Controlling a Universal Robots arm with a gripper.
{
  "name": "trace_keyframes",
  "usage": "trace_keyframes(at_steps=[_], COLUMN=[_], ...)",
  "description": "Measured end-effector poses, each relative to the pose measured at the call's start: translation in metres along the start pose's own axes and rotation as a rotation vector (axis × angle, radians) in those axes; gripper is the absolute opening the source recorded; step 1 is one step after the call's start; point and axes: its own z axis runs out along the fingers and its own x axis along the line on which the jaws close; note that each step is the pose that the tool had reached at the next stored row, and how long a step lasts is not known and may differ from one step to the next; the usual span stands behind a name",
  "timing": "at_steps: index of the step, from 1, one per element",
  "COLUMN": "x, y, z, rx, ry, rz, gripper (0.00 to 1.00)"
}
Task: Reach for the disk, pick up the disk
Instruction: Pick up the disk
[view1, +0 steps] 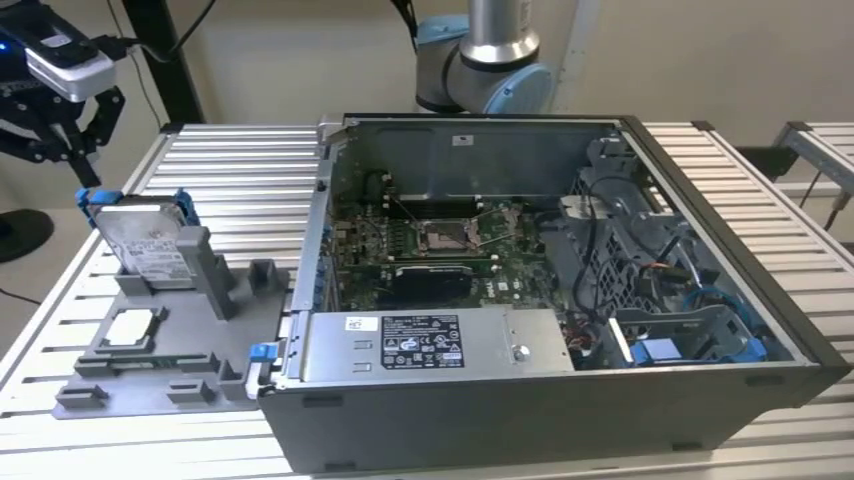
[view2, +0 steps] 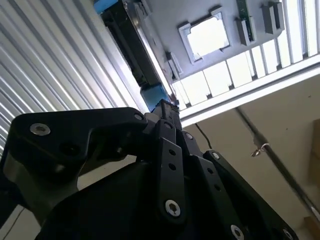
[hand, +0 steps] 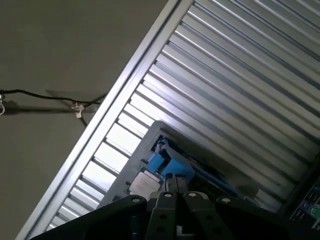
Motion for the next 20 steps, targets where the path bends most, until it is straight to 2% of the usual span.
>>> trace_keyframes(at_steps=[20], x=[0.0000], y=[-0.0001], z=[0.0000], rx=[-0.0031], ry=[0.0134], rz=[-0.364], gripper=[0.00])
